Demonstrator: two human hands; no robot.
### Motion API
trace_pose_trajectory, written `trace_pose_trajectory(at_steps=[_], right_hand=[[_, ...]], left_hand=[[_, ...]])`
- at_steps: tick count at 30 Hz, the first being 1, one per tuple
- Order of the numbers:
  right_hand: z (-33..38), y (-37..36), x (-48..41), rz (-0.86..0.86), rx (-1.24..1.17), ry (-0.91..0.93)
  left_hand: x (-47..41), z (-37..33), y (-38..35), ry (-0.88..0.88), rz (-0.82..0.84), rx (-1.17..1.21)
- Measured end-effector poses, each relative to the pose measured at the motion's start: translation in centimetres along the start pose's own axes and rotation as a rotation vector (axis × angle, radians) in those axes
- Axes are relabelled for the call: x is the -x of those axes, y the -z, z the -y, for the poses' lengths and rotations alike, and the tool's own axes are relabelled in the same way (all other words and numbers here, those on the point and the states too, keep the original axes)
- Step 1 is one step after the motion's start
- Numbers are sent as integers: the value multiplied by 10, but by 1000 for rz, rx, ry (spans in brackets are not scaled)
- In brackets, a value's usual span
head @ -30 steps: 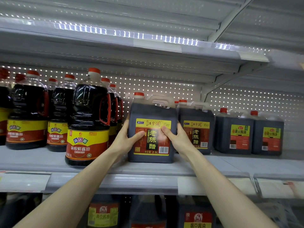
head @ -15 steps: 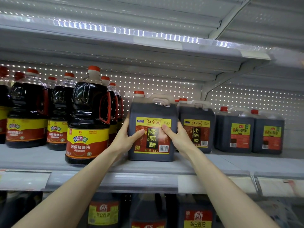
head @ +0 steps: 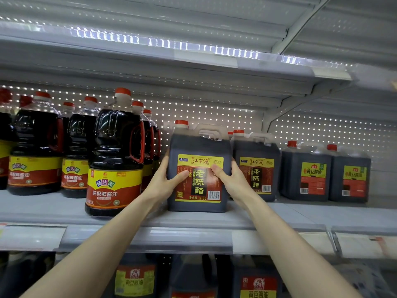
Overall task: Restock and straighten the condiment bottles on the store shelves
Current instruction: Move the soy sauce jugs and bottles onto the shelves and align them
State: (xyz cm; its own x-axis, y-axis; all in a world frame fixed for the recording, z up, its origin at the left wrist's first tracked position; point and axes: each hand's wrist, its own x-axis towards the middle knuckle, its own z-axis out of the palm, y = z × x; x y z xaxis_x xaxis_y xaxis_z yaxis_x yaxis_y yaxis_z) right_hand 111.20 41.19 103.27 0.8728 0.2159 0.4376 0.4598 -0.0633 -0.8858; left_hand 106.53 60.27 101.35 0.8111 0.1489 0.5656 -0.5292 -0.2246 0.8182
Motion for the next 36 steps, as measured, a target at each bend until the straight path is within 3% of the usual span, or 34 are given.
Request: trace_pose_trajectory(at_steps=[36], right_hand=[[-10, -1, -14, -11, 3, -24]], left_hand=[[-6, 3, -1, 55, 8, 29]])
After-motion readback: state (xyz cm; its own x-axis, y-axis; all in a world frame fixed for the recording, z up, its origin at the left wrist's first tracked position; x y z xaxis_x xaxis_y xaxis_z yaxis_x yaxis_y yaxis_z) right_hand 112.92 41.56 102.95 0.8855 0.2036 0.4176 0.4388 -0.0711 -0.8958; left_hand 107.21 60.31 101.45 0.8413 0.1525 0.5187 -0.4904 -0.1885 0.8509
